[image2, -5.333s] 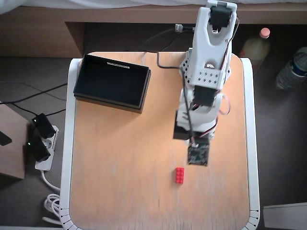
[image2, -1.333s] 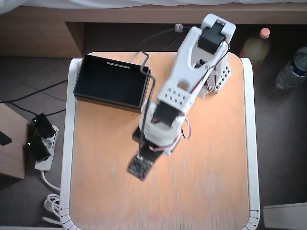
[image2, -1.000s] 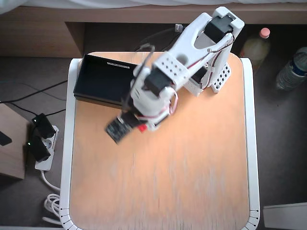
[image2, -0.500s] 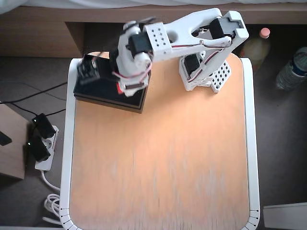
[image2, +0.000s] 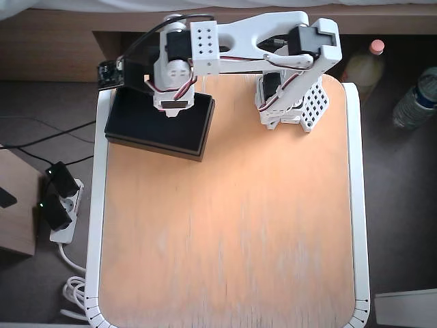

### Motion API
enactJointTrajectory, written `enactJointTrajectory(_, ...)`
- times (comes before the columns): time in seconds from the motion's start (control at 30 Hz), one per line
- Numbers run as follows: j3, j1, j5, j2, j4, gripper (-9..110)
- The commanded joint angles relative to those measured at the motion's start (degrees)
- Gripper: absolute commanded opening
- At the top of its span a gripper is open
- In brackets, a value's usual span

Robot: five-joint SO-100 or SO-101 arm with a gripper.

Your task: Grasp a lego block and put it in the bin.

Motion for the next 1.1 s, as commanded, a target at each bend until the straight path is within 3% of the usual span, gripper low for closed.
enactJointTrajectory(0.0,-5.2,1.1,-0.8,-1.9,-5.4,0)
enactJointTrajectory(0.4,-5.2,1.1,-1.9,-5.9,-10.7,0)
enactJointTrajectory(0.8,-5.2,1.1,-2.1,-6.1,-11.1,14)
enactJointTrajectory(1.07,-5.4,-0.1,-2.9,-5.5,-11.4,15)
